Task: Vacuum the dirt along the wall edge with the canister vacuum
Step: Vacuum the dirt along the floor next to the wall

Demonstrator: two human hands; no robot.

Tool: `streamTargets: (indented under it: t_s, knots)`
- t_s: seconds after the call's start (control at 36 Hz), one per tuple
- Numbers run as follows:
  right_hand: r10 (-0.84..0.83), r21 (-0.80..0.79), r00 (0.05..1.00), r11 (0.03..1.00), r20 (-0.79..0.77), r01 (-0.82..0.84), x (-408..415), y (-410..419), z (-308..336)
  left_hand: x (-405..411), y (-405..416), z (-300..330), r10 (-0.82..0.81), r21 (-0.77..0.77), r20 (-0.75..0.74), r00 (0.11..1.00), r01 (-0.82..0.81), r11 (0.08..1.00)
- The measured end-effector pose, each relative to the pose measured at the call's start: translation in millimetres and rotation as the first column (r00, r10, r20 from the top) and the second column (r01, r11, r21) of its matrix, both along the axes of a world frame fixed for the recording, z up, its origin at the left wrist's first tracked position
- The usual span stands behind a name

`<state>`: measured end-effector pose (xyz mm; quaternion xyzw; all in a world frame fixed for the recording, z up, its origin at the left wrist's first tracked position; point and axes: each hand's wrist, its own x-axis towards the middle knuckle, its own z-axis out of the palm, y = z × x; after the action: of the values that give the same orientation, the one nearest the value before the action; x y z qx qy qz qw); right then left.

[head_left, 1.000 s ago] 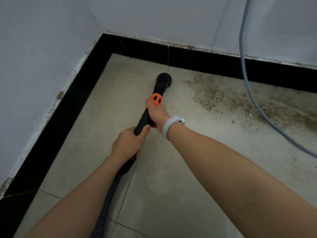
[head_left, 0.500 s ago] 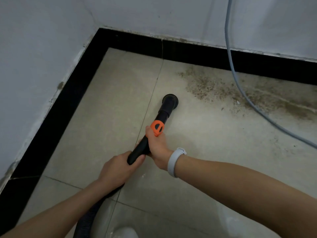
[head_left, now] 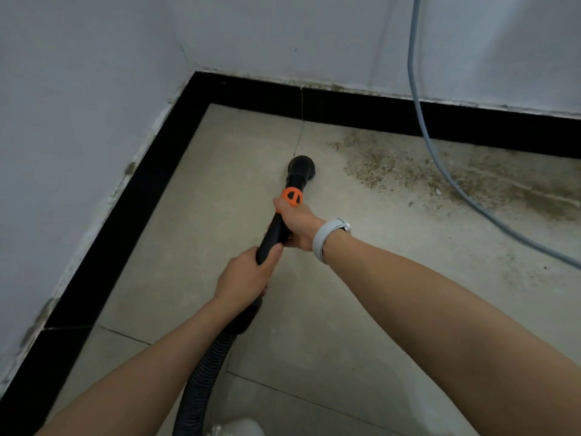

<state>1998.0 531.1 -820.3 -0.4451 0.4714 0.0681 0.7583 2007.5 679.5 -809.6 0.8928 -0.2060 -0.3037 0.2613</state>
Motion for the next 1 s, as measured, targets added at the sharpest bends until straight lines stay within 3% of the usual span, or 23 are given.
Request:
streamTargets:
  t_s: [0.25,0.56,0.75,1.0]
  knots:
    - [0.169,-0.172,0.982,0.968,-0.081,-0.181,59.9,0.7,-2.3,34.9,-5.0,-15.8,0.176,-0.013,-0.039,0.984,-0.176,0.984]
    - [0.066,-0.325,0.991,0.94,-0.113,-0.1,89.6,-23.8,4.0,68.8,-41.6,-21.7,0.164,-0.086,-0.165,0.973,-0.18,0.98]
    - [0.089,-0.309,0.99,0.943,-0.113,-0.12,80.3,-16.2,-0.8,62.2,-29.8,-17.8,0.119,-0.078,-0.153,0.981,-0.132,0.988]
    - [0.008,-0.188,0.998,0.982,-0.068,-0.02,34.3,28.0,-6.9,24.8,15.4,-18.7,0.125,-0.036,-0.079,0.989,-0.129,0.991]
